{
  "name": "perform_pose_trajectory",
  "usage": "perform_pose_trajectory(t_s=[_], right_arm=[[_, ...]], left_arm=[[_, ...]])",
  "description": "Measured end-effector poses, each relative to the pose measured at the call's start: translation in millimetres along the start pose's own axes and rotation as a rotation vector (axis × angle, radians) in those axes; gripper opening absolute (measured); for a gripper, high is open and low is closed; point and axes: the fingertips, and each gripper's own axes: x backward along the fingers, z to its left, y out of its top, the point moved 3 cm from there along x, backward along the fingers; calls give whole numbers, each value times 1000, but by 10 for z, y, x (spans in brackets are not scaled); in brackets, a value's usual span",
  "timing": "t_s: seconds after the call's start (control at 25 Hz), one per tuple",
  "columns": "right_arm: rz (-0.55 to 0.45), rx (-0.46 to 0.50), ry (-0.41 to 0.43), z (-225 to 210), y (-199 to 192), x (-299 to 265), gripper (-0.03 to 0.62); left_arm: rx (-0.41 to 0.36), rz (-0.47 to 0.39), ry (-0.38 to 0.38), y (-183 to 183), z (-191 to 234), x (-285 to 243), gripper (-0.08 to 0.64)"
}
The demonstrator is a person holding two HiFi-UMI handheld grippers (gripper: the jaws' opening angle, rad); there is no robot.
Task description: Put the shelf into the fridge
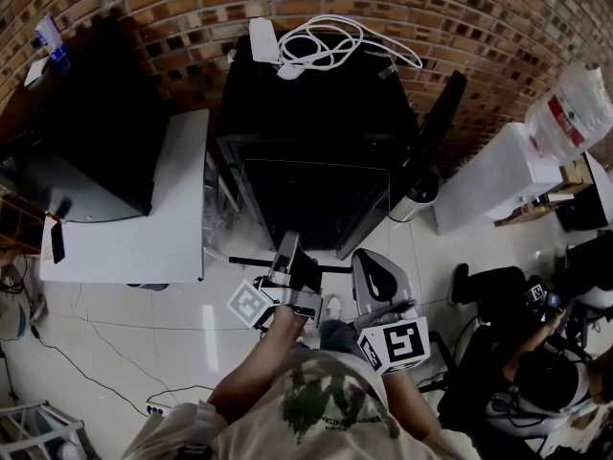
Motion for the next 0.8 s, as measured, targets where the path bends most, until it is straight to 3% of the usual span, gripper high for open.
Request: perform_pose_trajectory(t_s=[0.8], right_arm=[[34, -18, 40, -432, -184, -309, 0]], left_arm=[[-20, -61, 33, 118, 540, -304, 23]])
